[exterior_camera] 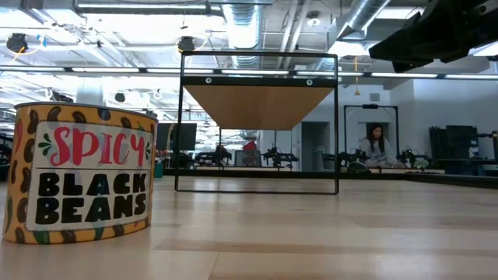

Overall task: Pick and place cans onto a shelf
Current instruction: Put the canned cherries on the shelf

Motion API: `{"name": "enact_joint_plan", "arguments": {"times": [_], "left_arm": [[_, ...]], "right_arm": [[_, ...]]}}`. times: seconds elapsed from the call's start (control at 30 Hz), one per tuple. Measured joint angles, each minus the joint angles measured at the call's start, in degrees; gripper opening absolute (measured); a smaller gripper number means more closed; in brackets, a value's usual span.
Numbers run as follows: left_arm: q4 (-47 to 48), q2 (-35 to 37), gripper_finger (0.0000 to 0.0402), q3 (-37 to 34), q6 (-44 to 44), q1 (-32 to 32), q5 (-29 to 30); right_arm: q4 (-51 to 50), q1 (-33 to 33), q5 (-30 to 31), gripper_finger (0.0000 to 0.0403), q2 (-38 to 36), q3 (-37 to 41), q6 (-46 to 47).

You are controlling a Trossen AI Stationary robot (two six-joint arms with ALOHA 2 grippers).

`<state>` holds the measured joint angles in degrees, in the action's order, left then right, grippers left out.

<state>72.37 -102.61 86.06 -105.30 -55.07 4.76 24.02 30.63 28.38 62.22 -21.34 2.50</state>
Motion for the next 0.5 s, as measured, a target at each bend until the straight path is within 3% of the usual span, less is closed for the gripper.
{"name": "enact_joint_plan", "arguments": {"times": [0.5], "left_arm": [[1.7, -4.12, 0.0117, -0.02, 3.73, 0.28, 0.5]], "right_arm": [[0.0, -0.02, 0.0, 0.0009, 0.0, 0.0, 0.0]]}}
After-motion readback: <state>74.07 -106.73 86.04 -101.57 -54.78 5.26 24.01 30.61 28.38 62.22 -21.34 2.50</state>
